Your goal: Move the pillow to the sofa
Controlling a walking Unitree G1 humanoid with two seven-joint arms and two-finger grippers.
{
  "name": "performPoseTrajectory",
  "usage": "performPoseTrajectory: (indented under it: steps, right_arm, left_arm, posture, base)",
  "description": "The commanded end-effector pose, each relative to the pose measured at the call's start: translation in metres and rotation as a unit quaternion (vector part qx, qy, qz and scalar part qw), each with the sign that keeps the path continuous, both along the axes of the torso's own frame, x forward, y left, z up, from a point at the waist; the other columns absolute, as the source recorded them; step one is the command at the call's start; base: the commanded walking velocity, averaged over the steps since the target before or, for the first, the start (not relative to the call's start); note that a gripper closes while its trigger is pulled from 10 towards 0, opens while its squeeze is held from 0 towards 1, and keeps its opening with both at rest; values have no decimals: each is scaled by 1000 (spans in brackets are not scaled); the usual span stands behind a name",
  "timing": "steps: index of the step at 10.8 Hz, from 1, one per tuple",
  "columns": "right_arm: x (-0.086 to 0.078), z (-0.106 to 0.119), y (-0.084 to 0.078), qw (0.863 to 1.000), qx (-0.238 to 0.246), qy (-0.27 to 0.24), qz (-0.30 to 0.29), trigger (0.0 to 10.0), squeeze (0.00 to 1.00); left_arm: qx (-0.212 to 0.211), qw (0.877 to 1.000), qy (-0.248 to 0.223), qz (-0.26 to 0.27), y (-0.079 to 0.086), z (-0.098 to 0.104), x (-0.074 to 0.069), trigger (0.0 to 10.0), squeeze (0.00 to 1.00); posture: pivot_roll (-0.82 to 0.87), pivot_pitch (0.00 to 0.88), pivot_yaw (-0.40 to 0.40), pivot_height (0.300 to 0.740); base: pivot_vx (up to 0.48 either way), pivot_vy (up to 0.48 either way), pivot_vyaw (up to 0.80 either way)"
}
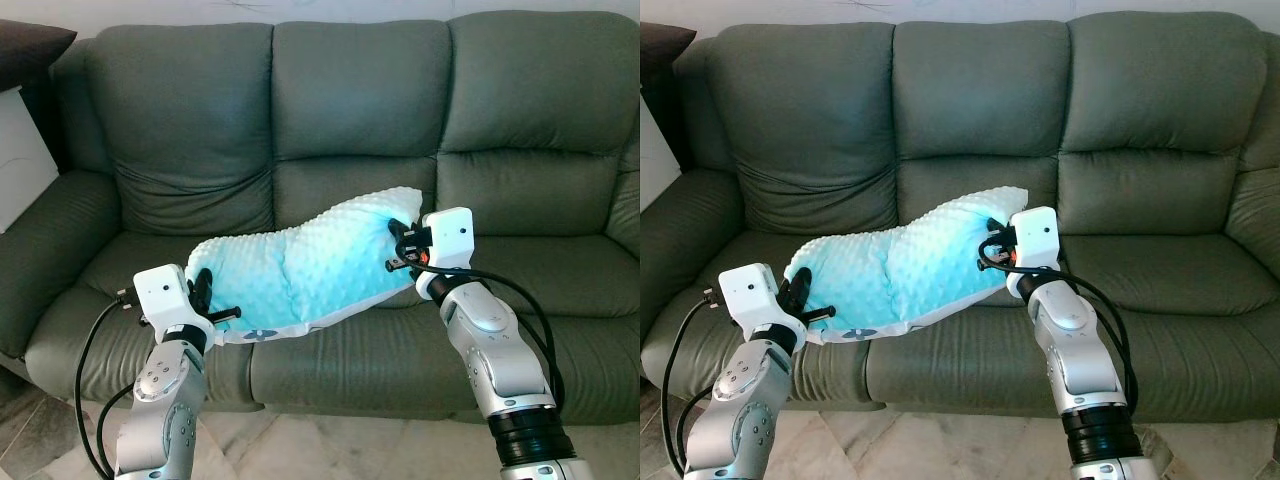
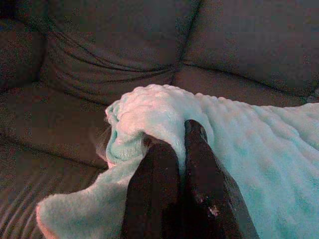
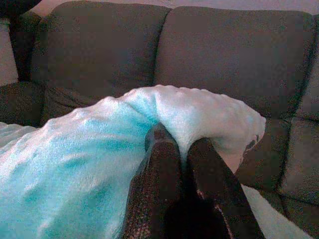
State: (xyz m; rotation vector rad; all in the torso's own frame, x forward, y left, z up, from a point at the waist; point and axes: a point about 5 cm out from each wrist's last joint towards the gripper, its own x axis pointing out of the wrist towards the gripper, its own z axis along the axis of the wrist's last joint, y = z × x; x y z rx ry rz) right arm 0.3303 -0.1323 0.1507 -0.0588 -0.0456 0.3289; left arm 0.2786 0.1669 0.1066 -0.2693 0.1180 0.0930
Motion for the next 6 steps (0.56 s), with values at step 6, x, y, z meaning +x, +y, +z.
performPoseTrajectory:
  steps: [6]
  right_arm:
    - [1,8,2,1000,1,-15,2,10000,0]
  left_arm:
    - [6,1000,1,1,1,0,1,10000,0]
  posture:
    - [-257,0,34,740]
  base:
    - [0,0,0]
